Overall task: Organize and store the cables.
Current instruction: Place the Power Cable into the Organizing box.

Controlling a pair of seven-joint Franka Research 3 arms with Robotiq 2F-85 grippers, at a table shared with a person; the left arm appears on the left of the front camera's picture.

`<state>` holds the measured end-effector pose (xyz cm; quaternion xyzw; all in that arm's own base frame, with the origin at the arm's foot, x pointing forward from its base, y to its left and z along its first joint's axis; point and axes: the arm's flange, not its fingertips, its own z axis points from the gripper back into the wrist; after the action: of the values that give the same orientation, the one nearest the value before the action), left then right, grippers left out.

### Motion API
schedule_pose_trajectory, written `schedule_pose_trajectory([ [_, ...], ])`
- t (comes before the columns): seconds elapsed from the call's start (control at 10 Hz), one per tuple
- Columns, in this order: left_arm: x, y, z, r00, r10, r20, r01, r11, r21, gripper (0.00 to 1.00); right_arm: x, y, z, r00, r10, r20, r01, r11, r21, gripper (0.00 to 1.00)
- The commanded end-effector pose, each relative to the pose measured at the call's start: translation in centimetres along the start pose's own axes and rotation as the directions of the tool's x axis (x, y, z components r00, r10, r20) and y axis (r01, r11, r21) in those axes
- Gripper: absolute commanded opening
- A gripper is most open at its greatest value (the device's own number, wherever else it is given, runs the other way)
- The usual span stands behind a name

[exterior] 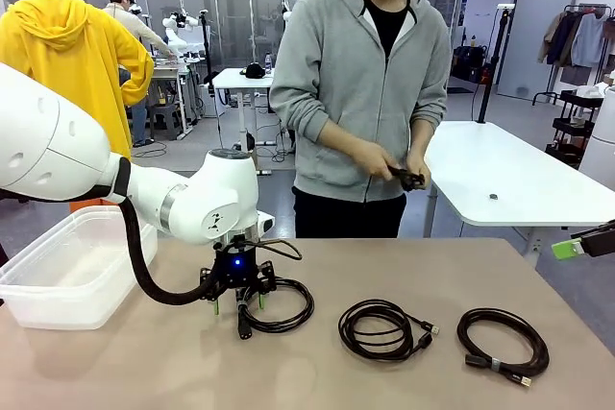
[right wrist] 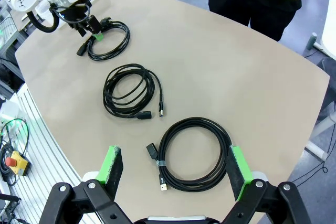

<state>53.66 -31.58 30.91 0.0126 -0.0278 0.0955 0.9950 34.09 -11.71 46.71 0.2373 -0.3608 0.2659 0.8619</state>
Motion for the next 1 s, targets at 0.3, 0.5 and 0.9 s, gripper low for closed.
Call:
schedule_pose_trajectory([
  [0.3,0.33,0.06,-0.15,0.999,0.032,0.019,-0.031,0.999,-0.029,0.00,-0.02,-0.14,0.01,1.000,0.016,0.014,-0.016,1.000,0.010,1.00],
  [0.5,0.46,0.07,-0.32,0.999,0.032,0.013,-0.032,0.999,-0.038,0.15,-0.02,-0.14,0.01,1.000,0.016,0.014,-0.016,1.000,0.010,1.00],
  [0.9,0.70,0.09,0.15,1.000,0.018,0.022,-0.017,0.999,-0.043,0.00,-0.02,-0.14,0.01,1.000,0.016,0.014,-0.016,1.000,0.010,1.00],
])
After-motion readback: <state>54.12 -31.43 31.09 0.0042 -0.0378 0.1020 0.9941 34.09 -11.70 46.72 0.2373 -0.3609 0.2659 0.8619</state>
